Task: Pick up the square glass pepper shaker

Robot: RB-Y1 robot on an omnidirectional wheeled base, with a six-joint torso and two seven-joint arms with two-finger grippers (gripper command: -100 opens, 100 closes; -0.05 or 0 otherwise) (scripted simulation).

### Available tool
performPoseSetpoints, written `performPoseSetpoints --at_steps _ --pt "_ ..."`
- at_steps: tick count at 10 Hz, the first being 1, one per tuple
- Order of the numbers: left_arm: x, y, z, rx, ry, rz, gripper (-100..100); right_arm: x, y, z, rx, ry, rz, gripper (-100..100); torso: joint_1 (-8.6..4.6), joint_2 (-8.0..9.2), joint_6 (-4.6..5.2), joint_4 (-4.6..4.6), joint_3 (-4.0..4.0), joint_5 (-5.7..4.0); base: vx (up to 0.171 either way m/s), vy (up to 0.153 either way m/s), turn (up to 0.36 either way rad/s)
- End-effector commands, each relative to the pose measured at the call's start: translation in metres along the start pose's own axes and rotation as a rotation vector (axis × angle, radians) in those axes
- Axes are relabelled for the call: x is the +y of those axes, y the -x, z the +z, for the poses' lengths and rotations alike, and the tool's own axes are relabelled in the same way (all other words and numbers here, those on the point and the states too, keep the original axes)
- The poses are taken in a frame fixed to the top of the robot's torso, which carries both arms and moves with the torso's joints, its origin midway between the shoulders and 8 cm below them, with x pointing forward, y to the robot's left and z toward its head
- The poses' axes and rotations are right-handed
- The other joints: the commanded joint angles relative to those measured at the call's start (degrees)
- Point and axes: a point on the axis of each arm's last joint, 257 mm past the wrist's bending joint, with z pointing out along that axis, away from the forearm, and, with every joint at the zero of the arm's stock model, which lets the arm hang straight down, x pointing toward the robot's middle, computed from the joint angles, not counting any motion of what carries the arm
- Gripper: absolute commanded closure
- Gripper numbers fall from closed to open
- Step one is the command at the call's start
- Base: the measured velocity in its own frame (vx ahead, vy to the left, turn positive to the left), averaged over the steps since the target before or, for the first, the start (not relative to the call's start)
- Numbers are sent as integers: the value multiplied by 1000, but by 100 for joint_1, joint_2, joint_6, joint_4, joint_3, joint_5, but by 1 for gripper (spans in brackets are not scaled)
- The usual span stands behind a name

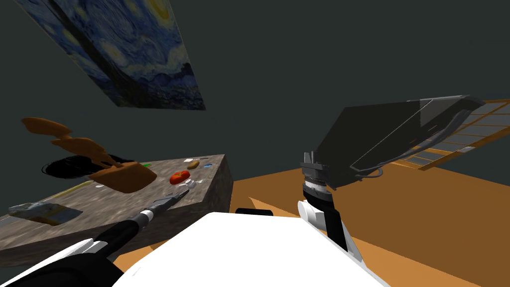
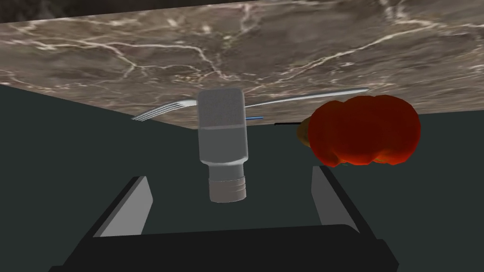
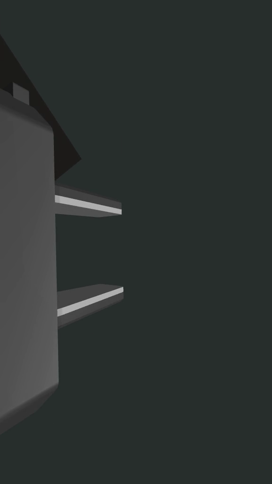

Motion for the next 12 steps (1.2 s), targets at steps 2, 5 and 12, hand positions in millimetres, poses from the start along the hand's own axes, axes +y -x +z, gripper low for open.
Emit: performPoseSetpoints --at_steps 2,5,12 --pt "1 -6 -10 39 -4 13 -100 0 0 0 0 0 0 0 2 0 0 0 0 0 62 0 6" --pt "2 -13 -20 85 -10 25 -100 0 0 0 0 0 0 0 1 -2 0 0 -1 1 64 -5 5" --pt "6 -17 -12 71 4 14 100 0 0 0 0 0 0 0 6 22 0 5 13 2 11 6 -29"
